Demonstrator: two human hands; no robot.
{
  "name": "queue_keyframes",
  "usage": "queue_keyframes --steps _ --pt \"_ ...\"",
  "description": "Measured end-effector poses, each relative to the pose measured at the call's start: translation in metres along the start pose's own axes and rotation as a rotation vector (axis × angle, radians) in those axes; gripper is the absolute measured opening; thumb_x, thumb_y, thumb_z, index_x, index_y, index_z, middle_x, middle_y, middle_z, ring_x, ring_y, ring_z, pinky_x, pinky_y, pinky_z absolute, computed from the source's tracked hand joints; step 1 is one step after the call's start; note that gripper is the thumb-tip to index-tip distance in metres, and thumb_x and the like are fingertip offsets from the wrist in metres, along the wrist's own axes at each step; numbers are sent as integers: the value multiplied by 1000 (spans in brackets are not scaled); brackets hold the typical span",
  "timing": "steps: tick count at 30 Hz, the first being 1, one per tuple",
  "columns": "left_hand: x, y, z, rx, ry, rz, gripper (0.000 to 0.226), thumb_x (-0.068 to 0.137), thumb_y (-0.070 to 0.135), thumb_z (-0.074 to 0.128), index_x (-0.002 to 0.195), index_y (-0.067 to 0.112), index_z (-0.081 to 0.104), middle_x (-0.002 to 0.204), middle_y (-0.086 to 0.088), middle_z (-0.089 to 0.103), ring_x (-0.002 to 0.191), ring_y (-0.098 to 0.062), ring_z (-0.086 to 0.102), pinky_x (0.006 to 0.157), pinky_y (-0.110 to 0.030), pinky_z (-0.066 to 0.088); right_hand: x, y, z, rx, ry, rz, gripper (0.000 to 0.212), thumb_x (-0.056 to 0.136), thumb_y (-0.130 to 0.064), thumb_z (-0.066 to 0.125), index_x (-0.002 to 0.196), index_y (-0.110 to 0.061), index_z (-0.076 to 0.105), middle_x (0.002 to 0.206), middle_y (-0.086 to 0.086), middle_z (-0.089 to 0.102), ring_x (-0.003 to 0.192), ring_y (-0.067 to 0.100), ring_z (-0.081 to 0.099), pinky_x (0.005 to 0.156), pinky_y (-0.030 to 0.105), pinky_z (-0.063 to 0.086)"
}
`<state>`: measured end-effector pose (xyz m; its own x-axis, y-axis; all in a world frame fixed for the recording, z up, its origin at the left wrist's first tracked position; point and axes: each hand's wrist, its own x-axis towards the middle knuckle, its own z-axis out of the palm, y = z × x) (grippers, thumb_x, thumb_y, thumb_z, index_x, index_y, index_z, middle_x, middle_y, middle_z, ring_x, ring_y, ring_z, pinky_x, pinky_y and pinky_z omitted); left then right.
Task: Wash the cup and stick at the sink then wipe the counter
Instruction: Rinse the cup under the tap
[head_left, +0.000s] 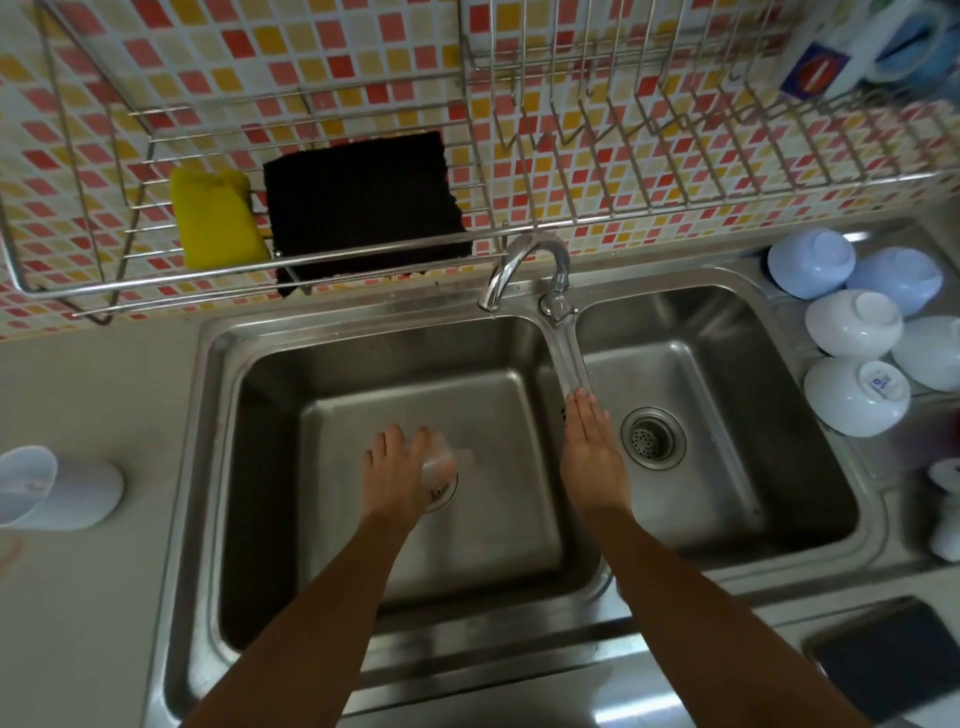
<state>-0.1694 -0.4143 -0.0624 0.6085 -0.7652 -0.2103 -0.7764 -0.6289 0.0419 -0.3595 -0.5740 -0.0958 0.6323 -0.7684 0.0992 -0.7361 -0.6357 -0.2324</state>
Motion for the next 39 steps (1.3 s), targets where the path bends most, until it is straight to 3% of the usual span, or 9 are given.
queue_keyframes --steps 7,14,19,23,29,31,33,36,39 --pt "0 -2 -2 287 69 82 73 60 12 75 126 21 44 111 -14 49 96 -28 49 83 -38 44 0 2 0 -1 -30 -4 59 81 9 43 140 7 36 145 23 40 137 33 37 111 45 34" --pt "0 1 -8 383 186 201 85 48 17 82 124 24 45 120 -14 49 107 -29 50 90 -42 42 -1 3 0 4 -48 3 62 82 8 47 142 5 33 148 22 37 139 32 33 114 43 28" --pt "-7 -4 -11 292 209 116 91 43 16 86 123 24 44 119 -12 50 104 -28 51 88 -44 42 1 3 -2 13 -100 -3 61 86 5 53 143 4 31 149 21 34 141 30 29 115 41 22" --pt "-23 -18 -14 129 247 -5 82 50 19 87 123 25 49 120 -12 50 103 -30 50 85 -47 43 -5 7 -6 58 -142 -51 55 100 -26 40 148 -6 22 156 13 17 146 25 12 117 39 6" --pt "-79 -38 -24 -21 349 -146 66 63 29 79 120 14 52 114 -15 57 101 -35 55 84 -49 43 -72 -26 -11 111 -109 -163 43 95 -31 44 133 -13 53 145 13 44 127 29 51 111 37 29" --pt "-90 -39 -29 -125 386 -218 63 65 28 78 119 12 50 116 -17 58 106 -37 55 87 -52 42 -83 -41 -13 223 -146 -104 42 97 -29 51 137 -18 50 153 6 34 128 25 50 103 34 40" --pt "-99 -47 -40 -185 414 -282 65 67 29 77 121 14 45 119 -16 57 111 -36 54 92 -55 42 -84 -63 -26 316 -169 -95 44 99 -32 47 142 -21 44 157 0 26 133 21 43 103 31 39" --pt "-102 -58 -63 -249 443 -310 64 68 28 74 123 17 42 124 -11 55 119 -32 50 100 -56 37 -64 -103 -62 456 -59 -152 42 98 -30 49 138 -18 48 147 3 43 132 19 44 106 22 30" --pt "-101 -65 -92 -346 524 -281 66 69 29 72 127 17 45 128 -6 53 121 -28 50 103 -51 37 -31 -150 -113 583 123 -270 35 97 -24 53 130 -14 56 130 4 58 119 15 54 102 22 40"
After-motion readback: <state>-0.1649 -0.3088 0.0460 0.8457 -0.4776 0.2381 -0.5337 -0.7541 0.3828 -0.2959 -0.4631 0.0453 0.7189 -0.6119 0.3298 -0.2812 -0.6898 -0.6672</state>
